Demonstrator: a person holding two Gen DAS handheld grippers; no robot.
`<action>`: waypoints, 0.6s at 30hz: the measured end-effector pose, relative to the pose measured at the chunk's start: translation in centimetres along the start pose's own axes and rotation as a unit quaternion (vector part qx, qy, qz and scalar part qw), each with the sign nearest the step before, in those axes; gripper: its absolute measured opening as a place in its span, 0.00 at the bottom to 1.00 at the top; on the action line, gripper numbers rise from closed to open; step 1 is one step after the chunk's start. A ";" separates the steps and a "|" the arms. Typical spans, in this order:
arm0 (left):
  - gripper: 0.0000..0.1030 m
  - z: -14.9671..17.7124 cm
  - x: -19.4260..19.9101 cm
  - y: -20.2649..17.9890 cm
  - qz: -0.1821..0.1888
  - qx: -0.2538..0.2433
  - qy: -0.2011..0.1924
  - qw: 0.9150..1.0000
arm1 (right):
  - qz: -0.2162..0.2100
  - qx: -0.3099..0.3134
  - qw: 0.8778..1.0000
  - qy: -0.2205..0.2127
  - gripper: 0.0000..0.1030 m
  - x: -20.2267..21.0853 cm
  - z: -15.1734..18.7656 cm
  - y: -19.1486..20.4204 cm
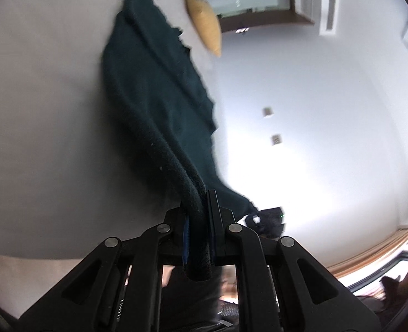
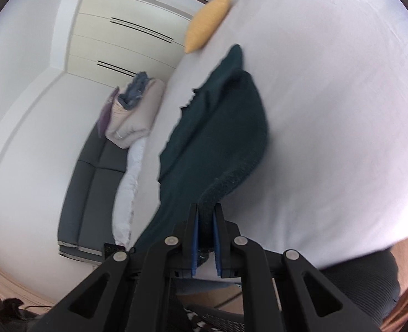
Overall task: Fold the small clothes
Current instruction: 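Lift the hem with both grippers and fold it toward the collar, then lay the hem over the collar and open both grippers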
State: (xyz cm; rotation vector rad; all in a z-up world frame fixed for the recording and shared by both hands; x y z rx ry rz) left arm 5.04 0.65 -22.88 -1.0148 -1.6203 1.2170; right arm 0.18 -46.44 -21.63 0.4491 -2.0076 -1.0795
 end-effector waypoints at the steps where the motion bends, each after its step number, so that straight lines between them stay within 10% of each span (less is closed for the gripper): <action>1: 0.09 -0.4 0.1 -0.2 0.011 0.002 -0.006 1.000 | -0.003 0.003 1.000 -0.002 0.10 -0.3 -0.5 0.5; 18: 0.09 -17.5 -2.5 -2.8 0.040 -0.003 -0.081 0.996 | -0.020 -0.024 0.999 -0.035 0.10 -10.0 -14.3 5.9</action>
Point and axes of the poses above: each gripper's, at about its wrist camera, not at the fingertips, and x roughly against the way its jaws point, y to its left, z to its underside, the point moved 5 cm from there along -x, roughly the way its jaws point, and after that the axes turned 6 degrees about z, right-handed, at the moved point
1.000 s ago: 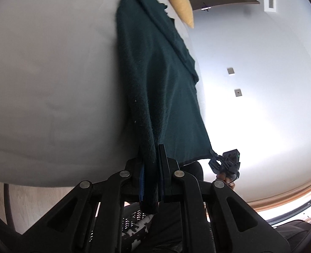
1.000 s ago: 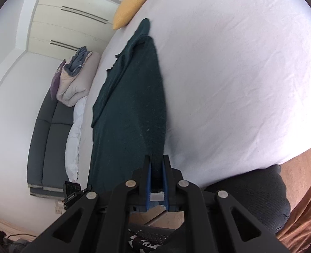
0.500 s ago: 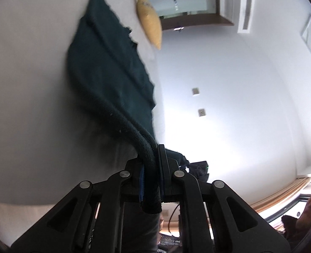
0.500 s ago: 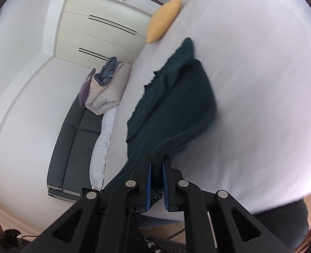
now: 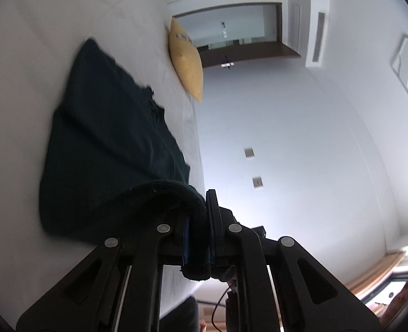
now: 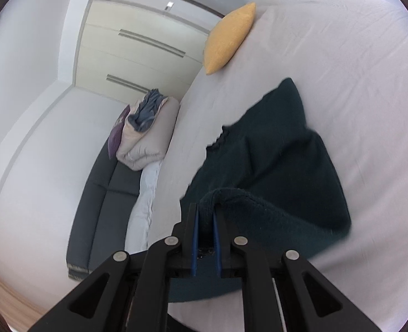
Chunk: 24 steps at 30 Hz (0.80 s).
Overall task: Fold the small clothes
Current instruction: 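Lay the hem over the collar and open both grippers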
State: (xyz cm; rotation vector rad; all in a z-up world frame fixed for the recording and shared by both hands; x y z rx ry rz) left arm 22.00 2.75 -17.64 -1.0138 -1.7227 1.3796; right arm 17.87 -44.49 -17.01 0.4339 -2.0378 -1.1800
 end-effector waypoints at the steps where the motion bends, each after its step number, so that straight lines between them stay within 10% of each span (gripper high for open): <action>1: 0.09 -1.2 -0.3 0.1 0.000 0.002 -0.005 1.000 | 0.002 -0.005 1.000 -0.002 0.10 -0.7 -0.8 -0.1; 14: 0.08 -14.1 -6.1 4.0 -0.052 0.007 -0.039 0.998 | 0.070 -0.052 0.996 -0.021 0.10 -11.0 -11.0 -3.4; 24: 0.09 -15.5 -6.9 6.9 -0.116 -0.028 -0.044 0.992 | 0.097 -0.052 0.994 -0.013 0.11 -15.6 -13.9 -5.2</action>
Point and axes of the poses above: each gripper's, at about its wrist camera, not at the fingertips, and x roughly against the way its jaws point, y to its left, z to its underside, the point moved 5 cm from there along -x, roughly the way its jaws point, and after that the axes turned 6 degrees about z, right-handed, at the moved point
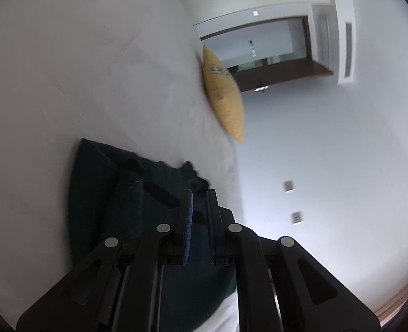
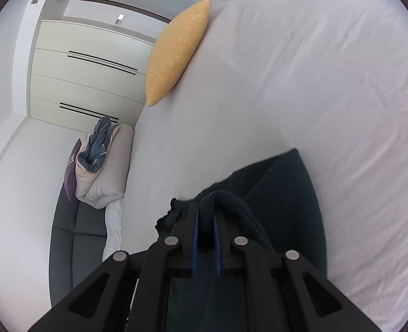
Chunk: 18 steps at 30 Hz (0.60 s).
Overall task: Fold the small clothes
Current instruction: 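Lay the hem over the collar and open both grippers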
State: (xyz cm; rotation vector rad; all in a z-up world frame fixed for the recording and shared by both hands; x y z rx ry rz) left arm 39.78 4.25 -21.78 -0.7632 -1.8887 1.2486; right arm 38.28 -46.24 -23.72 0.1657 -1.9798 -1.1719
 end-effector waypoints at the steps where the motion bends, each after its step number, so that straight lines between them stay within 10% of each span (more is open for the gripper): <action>1: 0.09 0.6 -0.7 0.1 -0.014 -0.010 0.003 1.000 | 0.007 0.004 1.000 0.000 0.11 -0.4 -0.1 -0.1; 5: 0.24 2.0 -1.2 0.6 -0.089 -0.060 0.019 0.994 | 0.066 -0.002 0.998 0.020 0.16 -2.4 -0.2 -2.3; 7: 0.81 2.3 -1.2 0.3 -0.112 -0.089 0.019 0.990 | 0.053 0.013 0.998 0.010 0.32 -1.7 0.2 -1.7; 8: 0.87 2.5 -1.0 0.1 -0.120 -0.100 0.014 0.988 | 0.055 0.030 0.998 -0.001 0.49 -1.0 0.4 -1.2; 11: 0.88 3.0 -1.2 -0.5 -0.124 -0.123 0.029 0.984 | 0.068 0.069 0.995 -0.036 0.74 1.0 0.7 0.5; 18: 0.79 2.2 -6.6 -1.0 -0.179 -0.173 0.067 0.966 | 0.103 0.162 0.980 -0.052 0.73 3.7 1.8 3.9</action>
Point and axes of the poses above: each gripper's, at about its wrist camera, not at the fingertips, and x roughly against the way its jaws point, y to its left, z to its underside, the point moved 5 cm from there along -x, roughly the way its jaws point, and after that the axes turned 6 degrees about z, right-handed, at the moved point
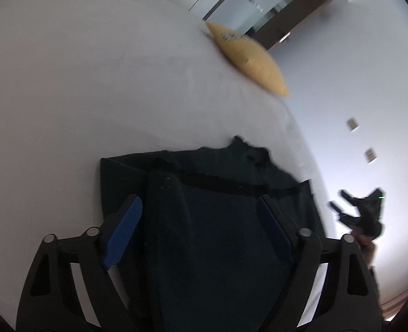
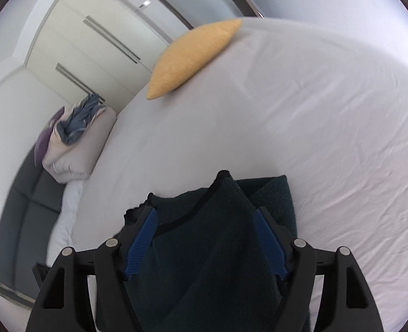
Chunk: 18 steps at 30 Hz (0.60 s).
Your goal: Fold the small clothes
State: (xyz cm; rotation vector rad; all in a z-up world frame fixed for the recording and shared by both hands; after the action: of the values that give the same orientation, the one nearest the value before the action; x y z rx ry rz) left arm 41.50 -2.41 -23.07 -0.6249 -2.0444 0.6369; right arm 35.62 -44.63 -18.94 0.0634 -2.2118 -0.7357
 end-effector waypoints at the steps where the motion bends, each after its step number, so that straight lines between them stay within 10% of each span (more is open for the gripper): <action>1: 0.77 -0.1 -0.6 0.1 -0.008 -0.005 0.006 1.000 | 0.004 0.011 1.000 -0.003 0.73 0.4 0.2 0.2; 13: 0.08 -1.2 -4.9 1.9 -0.040 -0.008 0.034 0.999 | 0.042 0.098 0.994 0.003 0.64 1.1 4.0 0.7; 18: 0.05 -2.1 -2.1 1.4 -0.036 -0.009 -0.013 0.999 | 0.045 0.102 0.994 0.003 0.60 0.6 4.4 0.9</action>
State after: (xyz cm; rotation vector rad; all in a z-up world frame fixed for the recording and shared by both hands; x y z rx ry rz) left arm 44.61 -2.30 -24.15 -0.5525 -2.0901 0.5875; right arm 32.28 -41.95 -20.37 0.0673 -2.2609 -0.4574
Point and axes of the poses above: each gripper's, at about its wrist camera, not at the fingertips, and x roughly against the way its jaws point, y to its left, z to its underside, the point moved 5 cm from there along -x, roughly the way its jaws point, and after that the axes turned 6 degrees about z, right-handed, at the moved point
